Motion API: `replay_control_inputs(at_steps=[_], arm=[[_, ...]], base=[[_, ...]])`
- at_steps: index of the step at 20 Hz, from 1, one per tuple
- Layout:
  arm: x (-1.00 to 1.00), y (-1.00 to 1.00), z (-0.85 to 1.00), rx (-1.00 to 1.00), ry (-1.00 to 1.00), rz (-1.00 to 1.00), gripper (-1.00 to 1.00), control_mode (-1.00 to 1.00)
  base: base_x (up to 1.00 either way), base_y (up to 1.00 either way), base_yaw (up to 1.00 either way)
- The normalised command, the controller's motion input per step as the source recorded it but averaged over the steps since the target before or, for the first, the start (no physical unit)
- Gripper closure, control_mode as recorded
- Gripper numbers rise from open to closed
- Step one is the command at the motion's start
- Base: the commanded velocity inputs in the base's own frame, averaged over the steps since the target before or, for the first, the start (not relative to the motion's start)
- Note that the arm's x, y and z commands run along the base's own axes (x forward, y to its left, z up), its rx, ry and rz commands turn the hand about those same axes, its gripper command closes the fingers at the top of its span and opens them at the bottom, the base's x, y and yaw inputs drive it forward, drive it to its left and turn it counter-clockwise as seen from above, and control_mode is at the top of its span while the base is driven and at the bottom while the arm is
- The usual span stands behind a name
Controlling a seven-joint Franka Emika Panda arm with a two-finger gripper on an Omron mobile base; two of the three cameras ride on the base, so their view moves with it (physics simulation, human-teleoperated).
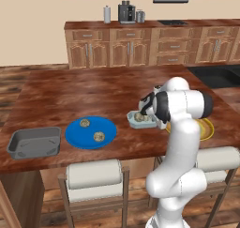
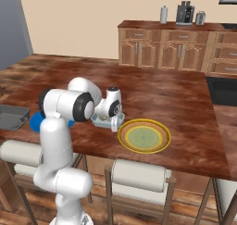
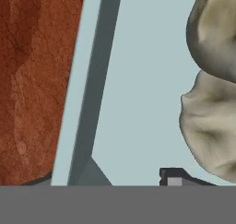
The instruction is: Place two dumplings into each of the tupperware containers and then place the containers in the fridge.
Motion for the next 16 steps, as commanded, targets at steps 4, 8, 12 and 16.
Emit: replay_control_inputs(at_steps=[4,8,12,16], arm=[[-0.3,0.0,0.0,0.0,-0.06,-0.03,1.0,-1.0],[-0.43,-0.01,0.1,0.0,-0.08,0.0,1.0,-1.0],[-0.24,0.0,0.38,0.0,-0.02,0.0,1.0,-1.0],[-0.3,-0.04,0.94,0.0,-0.11,0.02,1.0,-1.0]], base=[[0.0,0.0,0.0],[0.0,0.0,0.0],[0.0,0.0,0.0],[0.0,0.0,0.0]])
